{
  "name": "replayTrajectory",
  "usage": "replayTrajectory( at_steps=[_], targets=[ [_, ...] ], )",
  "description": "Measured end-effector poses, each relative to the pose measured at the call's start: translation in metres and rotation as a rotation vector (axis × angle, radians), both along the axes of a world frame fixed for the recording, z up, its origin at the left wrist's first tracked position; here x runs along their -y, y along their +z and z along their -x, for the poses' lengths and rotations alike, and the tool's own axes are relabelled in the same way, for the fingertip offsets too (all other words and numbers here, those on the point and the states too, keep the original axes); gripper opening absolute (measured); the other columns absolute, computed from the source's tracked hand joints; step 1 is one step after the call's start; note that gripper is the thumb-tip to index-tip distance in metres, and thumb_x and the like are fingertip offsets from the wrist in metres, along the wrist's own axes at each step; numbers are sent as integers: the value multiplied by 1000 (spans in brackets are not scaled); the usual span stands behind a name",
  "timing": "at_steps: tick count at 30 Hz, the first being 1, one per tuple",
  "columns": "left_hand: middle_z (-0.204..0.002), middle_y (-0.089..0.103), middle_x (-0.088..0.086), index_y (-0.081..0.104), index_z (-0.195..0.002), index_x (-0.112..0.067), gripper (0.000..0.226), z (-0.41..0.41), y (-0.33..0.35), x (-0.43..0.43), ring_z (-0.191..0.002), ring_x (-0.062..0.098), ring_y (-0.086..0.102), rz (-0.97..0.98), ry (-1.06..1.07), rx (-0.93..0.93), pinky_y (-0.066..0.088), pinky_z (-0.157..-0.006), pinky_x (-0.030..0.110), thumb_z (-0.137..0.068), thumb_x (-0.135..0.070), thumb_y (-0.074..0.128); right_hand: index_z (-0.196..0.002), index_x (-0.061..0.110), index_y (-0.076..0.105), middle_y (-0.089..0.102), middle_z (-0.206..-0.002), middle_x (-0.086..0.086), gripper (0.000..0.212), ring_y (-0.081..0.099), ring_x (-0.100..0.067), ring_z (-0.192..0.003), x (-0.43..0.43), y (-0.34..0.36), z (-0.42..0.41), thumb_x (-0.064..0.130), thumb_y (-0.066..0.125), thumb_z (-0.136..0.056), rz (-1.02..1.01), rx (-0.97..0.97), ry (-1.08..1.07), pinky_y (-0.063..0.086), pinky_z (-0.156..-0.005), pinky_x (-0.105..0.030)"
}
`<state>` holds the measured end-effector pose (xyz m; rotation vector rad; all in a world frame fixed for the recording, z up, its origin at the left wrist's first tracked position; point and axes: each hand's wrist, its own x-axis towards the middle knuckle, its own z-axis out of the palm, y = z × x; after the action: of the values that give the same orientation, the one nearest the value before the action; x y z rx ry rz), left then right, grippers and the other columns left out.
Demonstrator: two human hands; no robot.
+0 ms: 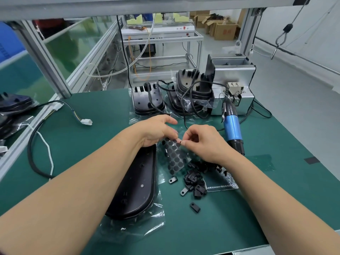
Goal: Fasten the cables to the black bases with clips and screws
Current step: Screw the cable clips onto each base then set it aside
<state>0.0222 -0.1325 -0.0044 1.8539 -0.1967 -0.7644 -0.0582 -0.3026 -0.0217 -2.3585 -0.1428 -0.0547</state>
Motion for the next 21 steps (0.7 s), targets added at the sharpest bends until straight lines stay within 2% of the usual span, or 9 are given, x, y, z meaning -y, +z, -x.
replayTrajectory(
  at_steps=[5, 9, 11, 13, 16, 18, 20, 21],
  targets=[
    [-80, 75, 10, 47, -130, -10, 54, -2, -1, -4, -79, 14, 72, 52, -9, -31, 45, -100, 32, -82, 10, 64, -78, 22, 62, 60, -68, 11, 14, 52, 1, -59, 9, 1, 1, 18, 71, -89, -84, 15, -28, 41, -64, -20],
    [-91, 75, 14, 45, -133, -11, 57, -5, -2, -6, -88, 15, 70, 37, -49, -30, 43, -101, 34, -83, 5, 66, -79, 21, 60, 65, -71, 5, 15, 61, -11, -66, 10, 2, 2, 16, 70, -90, -98, 29, -33, 52, -68, -30],
    [-96, 75, 16, 46, -134, -11, 54, -4, -1, -4, -95, 18, 70, 4, -68, -12, 44, -100, 33, -85, 1, 66, -82, 14, 61, 67, -72, -1, 12, 63, -15, -66, 10, 2, 3, 11, 68, -91, -256, -8, -26, 54, -69, -33],
    [-106, 71, 14, 48, -134, -12, 49, -2, 2, -3, -100, 20, 68, -71, -70, 90, 46, -101, 35, -89, -9, 66, -83, 8, 62, 65, -73, -6, 10, 61, -18, -68, 9, 5, 5, 5, 67, -92, -493, -64, -6, 54, -69, -32],
    [-116, 62, 0, 55, -128, -19, 37, -1, 17, -20, -94, 12, 70, -221, -63, 288, 46, -99, 34, -93, -28, 62, -83, 10, 65, 64, -74, 0, 11, 59, -12, -70, 2, 13, 9, 4, 67, -92, -670, -133, 59, 52, -70, -26],
    [-112, 66, -5, 64, -115, -25, 33, -1, 30, -49, -94, 11, 70, -304, -111, 325, 47, -98, 34, -87, -43, 66, -83, 11, 66, 63, -73, 7, 11, 57, -6, -70, -9, 17, 13, 5, 67, -92, -689, -168, 102, 49, -69, -21],
    [-103, 71, -9, 70, -102, -32, 45, 6, 38, -84, -98, 11, 67, -411, -231, 287, 47, -97, 31, -69, -61, 74, -83, 12, 66, 61, -73, 9, 10, 53, -6, -71, -24, 20, 17, 6, 69, -90, -679, -224, 133, 44, -72, -21],
    [-102, 71, -11, 71, -101, -34, 50, 11, 39, -99, -101, 10, 65, -466, -283, 263, 46, -98, 31, -61, -63, 77, -83, 12, 66, 60, -73, 8, 10, 51, -7, -72, -33, 21, 19, 7, 70, -89, -660, -252, 139, 42, -74, -22]
  ],
)
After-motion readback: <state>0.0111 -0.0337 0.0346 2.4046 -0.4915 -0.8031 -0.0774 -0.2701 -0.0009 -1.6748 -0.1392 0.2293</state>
